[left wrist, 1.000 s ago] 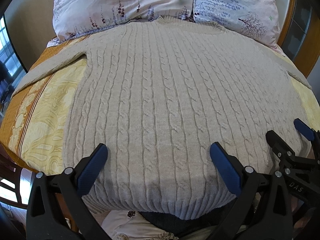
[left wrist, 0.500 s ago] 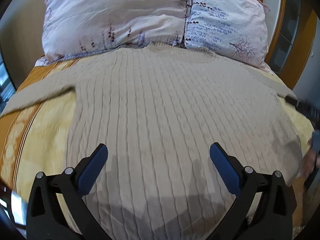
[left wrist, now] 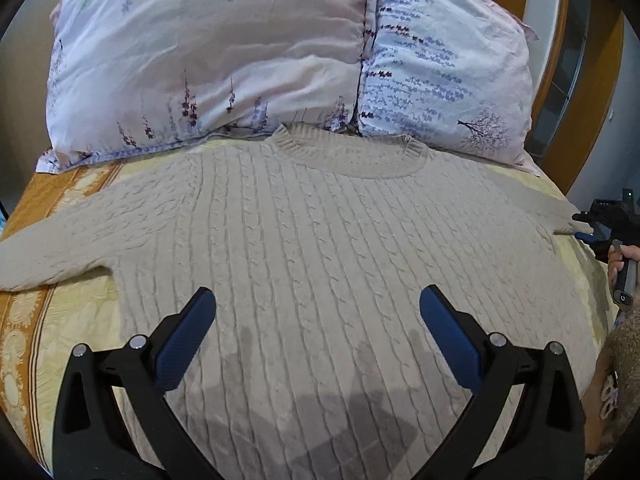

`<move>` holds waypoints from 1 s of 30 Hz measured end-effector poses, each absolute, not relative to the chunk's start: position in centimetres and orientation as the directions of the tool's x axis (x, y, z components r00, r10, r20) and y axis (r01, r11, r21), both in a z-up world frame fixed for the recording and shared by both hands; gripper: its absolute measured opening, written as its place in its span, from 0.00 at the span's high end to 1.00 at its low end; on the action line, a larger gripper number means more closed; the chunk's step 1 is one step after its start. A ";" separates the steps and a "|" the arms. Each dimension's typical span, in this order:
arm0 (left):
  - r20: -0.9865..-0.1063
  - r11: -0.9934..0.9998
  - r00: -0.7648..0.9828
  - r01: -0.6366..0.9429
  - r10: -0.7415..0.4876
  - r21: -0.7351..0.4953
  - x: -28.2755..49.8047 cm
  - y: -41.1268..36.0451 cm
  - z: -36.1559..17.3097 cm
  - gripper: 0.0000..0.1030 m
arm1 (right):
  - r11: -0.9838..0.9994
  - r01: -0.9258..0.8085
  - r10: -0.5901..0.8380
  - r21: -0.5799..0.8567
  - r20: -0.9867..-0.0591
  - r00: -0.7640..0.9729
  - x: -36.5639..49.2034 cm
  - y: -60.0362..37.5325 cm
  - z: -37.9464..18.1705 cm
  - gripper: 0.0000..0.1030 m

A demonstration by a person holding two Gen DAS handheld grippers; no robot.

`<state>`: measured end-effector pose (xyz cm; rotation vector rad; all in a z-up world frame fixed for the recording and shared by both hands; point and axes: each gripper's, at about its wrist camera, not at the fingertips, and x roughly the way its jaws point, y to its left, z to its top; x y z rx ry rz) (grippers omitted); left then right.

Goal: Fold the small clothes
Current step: 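Grasp the sweater sleeve nearest the right tool with the right tool, then fold the held sleeve across the sweater body with the right tool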

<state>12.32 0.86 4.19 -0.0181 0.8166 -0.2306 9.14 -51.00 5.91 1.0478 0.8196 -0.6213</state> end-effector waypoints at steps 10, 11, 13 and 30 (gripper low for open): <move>-0.723 0.973 0.654 0.189 -0.224 -0.131 14.4 1.3 3.6 0.02 | 0.325 0.826 -0.164 0.461 -0.832 0.529 8.6 -52.8 5.5 0.69; -0.721 0.970 0.651 0.193 -0.237 -0.145 14.6 1.4 3.6 0.02 | 0.330 0.825 -0.165 0.458 -0.833 0.529 8.6 -52.8 5.5 0.73; -0.717 0.963 0.644 0.198 -0.267 -0.181 14.9 1.7 3.5 0.02 | 0.327 0.820 -0.149 0.470 -0.831 0.536 8.6 -52.9 5.2 0.81; -0.653 0.943 0.682 0.215 -0.330 -0.252 14.9 2.8 4.5 0.02 | 0.746 0.391 0.064 0.539 -0.643 0.763 17.0 -38.5 13.8 0.91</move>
